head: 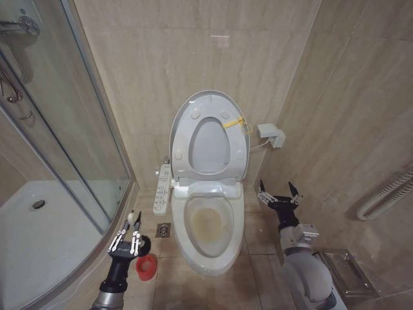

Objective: Open the toilet lid, clean the toilet bowl with a toilet brush, close the toilet lid, and flush.

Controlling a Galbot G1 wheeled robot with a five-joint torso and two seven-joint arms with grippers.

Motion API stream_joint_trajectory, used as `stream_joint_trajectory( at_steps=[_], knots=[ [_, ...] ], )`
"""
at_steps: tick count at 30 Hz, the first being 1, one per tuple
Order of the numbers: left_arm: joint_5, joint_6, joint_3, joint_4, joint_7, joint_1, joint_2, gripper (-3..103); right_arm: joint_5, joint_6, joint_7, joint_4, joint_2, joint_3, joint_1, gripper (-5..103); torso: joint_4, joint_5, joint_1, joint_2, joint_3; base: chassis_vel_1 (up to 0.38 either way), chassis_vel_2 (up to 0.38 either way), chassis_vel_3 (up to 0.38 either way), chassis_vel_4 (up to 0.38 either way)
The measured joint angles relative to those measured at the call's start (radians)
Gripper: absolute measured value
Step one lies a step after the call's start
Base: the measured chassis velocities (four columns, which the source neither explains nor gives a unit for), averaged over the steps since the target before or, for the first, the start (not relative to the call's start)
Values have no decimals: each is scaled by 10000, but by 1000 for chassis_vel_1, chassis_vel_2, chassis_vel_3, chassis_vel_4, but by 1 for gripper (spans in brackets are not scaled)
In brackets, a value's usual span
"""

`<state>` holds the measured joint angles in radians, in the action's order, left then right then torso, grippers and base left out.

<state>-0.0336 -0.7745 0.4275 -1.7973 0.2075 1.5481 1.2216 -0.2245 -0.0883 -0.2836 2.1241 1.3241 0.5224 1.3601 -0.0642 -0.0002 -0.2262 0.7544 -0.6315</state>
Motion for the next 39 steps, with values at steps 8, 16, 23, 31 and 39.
stream_joint_trajectory(
  at_steps=[8,16,23,31,39],
  knots=[
    [-307,-444,-455,1645,68,-907,52,20,0,0,0,0,0,0,1,100,1,1,0,0,0,0,0,0,0],
    [-574,-460,-884,3564,80,-1847,83,20,0,0,0,0,0,0,0,100,2,2,0,0,0,0,0,0,0],
    [-739,-460,-1167,5337,65,-2752,127,20,0,0,0,0,0,1,1,100,2,2,0,0,0,0,0,0,0],
    [-815,-458,-1460,6350,-70,-3587,215,20,0,0,0,1,0,0,0,100,2,2,0,0,-1,0,0,0,0],
    [-982,-455,-1691,7104,-464,-4219,341,20,0,0,0,0,0,0,0,100,2,2,0,0,-1,0,0,0,0]
  ],
)
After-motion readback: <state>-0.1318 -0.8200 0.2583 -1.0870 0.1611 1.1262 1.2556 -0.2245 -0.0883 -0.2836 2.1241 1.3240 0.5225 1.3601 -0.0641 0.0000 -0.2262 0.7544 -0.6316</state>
